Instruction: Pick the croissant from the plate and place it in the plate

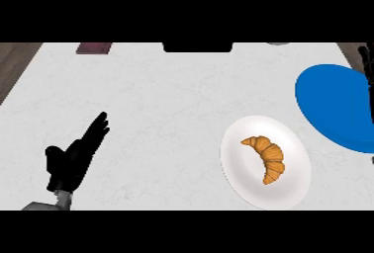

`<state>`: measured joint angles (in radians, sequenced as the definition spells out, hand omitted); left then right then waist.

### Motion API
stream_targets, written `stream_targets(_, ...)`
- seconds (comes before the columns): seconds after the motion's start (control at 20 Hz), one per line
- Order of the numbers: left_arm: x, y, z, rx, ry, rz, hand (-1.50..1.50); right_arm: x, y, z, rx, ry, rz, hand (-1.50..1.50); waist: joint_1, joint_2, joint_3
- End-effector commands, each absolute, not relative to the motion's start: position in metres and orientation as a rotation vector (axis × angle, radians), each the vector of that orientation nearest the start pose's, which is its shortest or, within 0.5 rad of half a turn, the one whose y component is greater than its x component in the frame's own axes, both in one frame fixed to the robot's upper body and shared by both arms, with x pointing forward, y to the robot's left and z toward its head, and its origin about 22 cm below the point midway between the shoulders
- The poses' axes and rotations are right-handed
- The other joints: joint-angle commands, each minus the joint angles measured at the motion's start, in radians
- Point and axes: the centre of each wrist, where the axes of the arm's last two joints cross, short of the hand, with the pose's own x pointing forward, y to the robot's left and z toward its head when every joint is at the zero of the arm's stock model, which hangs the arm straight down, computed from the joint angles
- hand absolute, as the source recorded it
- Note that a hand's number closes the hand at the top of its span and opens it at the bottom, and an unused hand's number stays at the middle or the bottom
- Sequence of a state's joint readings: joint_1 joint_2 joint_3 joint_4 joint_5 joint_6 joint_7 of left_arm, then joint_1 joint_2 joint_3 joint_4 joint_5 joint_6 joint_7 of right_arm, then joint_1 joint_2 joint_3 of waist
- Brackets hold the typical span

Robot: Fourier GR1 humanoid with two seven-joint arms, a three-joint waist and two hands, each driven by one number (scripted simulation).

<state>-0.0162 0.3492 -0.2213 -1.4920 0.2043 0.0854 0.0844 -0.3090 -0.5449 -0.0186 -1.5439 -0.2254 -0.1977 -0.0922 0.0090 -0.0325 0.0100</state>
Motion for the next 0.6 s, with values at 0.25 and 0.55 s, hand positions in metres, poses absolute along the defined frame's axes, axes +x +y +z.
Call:
stream_targets(0.25,0.235,0.259,-0.034,0.074,-1.187,-0.059,0.00,0.341,-0.332,0.166,0.211,-2.013,0.387,1.50,0.041,0.053,-0.006)
stream_targets(0.55,0.222,0.248,-0.038,-0.008,-1.195,-0.035,0.00,0.345,-0.367,0.068,-0.192,-1.996,0.247,-1.50,0.018,0.041,-0.008)
